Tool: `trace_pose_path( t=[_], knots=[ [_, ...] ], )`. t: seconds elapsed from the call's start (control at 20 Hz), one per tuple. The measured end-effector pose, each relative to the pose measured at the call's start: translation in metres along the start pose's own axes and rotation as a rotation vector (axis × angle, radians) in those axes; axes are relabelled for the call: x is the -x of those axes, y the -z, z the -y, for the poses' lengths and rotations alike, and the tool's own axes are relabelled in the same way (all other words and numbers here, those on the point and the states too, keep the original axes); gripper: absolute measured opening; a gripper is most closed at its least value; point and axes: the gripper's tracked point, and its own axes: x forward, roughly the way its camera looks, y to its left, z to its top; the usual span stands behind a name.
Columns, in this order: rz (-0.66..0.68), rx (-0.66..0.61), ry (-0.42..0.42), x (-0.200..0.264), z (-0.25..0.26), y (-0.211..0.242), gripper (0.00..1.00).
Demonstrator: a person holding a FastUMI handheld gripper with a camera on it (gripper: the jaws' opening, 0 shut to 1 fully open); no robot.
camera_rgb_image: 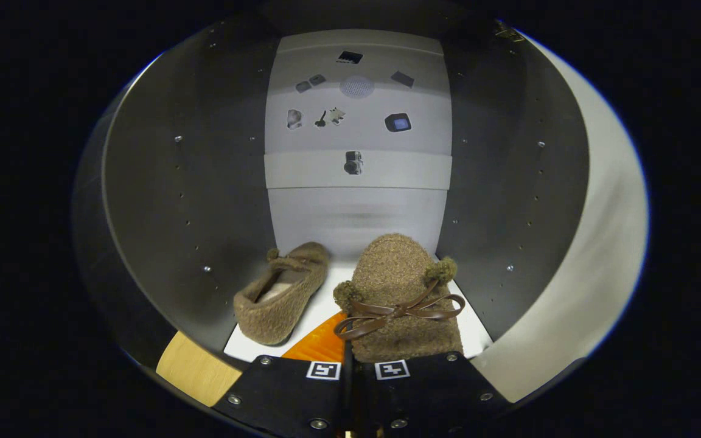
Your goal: Open the shoe cabinet door, grab the shoes and put them into the shoe cabinet, then close the shoe cabinet door.
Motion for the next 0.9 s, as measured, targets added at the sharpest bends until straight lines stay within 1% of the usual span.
trace_pose_path(
  t=[0.2,0.6,0.75,0.9],
  knots=[
    [-0.016,0.004,-0.015,-0.037,0.001,-0.009,0.06],
    [-0.094,-0.008,-0.023,-0.101,0.007,0.004,0.06],
    [-0.124,-0.013,-0.005,-0.119,0.011,0.011,0.06],
    [-0.145,-0.023,0.005,-0.127,0.015,0.017,0.06]
  ],
)
